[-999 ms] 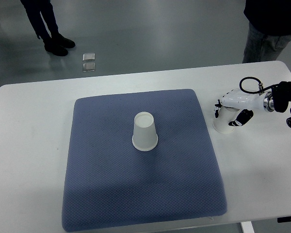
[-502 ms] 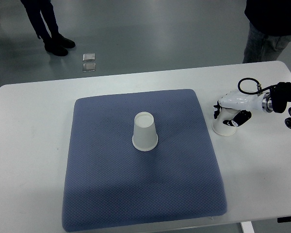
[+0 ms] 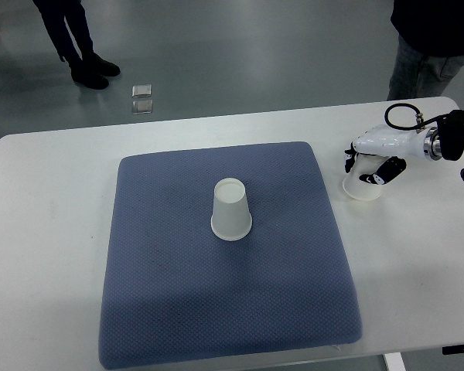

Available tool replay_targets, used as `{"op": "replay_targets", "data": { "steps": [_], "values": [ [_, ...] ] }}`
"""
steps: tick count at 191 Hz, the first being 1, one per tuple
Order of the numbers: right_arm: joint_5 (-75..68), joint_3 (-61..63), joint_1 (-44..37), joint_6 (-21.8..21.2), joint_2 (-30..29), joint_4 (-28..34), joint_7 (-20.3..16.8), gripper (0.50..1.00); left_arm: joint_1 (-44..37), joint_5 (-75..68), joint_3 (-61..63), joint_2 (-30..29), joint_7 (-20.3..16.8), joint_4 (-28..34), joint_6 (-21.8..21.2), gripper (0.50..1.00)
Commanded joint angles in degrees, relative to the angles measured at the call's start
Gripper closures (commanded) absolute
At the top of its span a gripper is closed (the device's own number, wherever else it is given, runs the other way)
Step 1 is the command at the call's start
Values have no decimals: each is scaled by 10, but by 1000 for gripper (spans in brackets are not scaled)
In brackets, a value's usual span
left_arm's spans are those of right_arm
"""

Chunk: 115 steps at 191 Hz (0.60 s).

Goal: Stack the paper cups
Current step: 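Lift the cup with the right hand and carry it over the mat cup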

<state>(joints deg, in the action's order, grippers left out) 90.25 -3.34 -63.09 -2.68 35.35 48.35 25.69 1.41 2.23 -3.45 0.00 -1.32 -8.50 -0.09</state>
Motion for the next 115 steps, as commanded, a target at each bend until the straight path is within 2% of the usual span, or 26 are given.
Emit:
{"op": "replay_targets", "data": {
  "steps": [1, 55, 115],
  "values": [
    [-2, 1, -20, -6, 7, 4, 2, 1000, 0, 0, -1, 0, 0, 0, 0, 500],
    [-24, 3, -93, -40, 30, 71, 9, 1000, 0, 1, 0, 0, 0, 0, 0, 500],
    [-37, 76, -141, -118, 17, 156, 10, 1000, 0, 1, -1, 0, 0, 1, 0, 500]
  ]
}}
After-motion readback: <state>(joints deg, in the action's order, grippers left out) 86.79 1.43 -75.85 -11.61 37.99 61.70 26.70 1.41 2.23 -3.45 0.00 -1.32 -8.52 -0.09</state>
